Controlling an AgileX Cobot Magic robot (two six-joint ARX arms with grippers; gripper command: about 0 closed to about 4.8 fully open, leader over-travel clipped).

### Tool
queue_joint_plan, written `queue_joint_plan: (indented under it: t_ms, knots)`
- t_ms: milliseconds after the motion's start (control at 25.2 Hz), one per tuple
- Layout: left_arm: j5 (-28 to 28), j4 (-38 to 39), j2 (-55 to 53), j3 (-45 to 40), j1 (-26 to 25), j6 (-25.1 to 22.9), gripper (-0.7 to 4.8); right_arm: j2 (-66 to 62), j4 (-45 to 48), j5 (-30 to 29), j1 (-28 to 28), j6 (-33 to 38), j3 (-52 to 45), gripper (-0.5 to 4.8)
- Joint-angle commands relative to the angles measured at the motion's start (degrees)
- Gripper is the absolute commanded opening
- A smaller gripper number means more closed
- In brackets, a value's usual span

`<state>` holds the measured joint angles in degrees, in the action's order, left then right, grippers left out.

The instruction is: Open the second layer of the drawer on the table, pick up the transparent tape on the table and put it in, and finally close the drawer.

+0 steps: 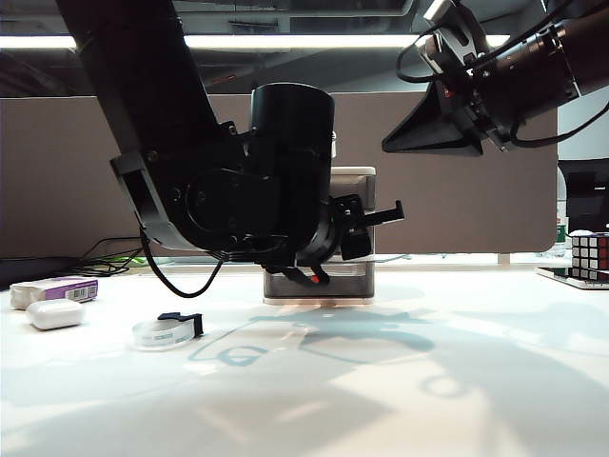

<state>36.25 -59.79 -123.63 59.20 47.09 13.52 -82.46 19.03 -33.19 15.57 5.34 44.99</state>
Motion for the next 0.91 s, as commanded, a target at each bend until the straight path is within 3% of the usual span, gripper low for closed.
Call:
queue_joint_plan:
  t_ms: [40, 515, 634, 792, 911]
  knots:
    - [2.75, 0.28, 0.24, -0.11, 0.02, -1.42, 1.83, 0.13, 0.04, -0.2, 0.09, -0.92, 0.24, -0.05]
    - [2.73, -1.16, 0.24, -0.11, -0.02, -2.6, 1.69, 0.13, 0.07, -0.17, 0.09, -0.92, 0.24, -0.05]
    - [2.71, -1.22, 0.24, -0.11, -0.02, -2.6, 1.15, 0.13, 0.07, -0.17, 0.09, -0.92, 0.24, -0.05]
    - [2.71, -1.2, 0.24, -0.11, -0.02, -2.6, 1.07, 0.13, 0.07, -0.17, 0.09, -0.92, 0.24, -0.05]
    - [2.69, -1.2, 0.24, -0.11, -0.02, -2.6, 0.12, 0.13, 0.07, -0.07, 0.09, -0.92, 0.24, -0.05]
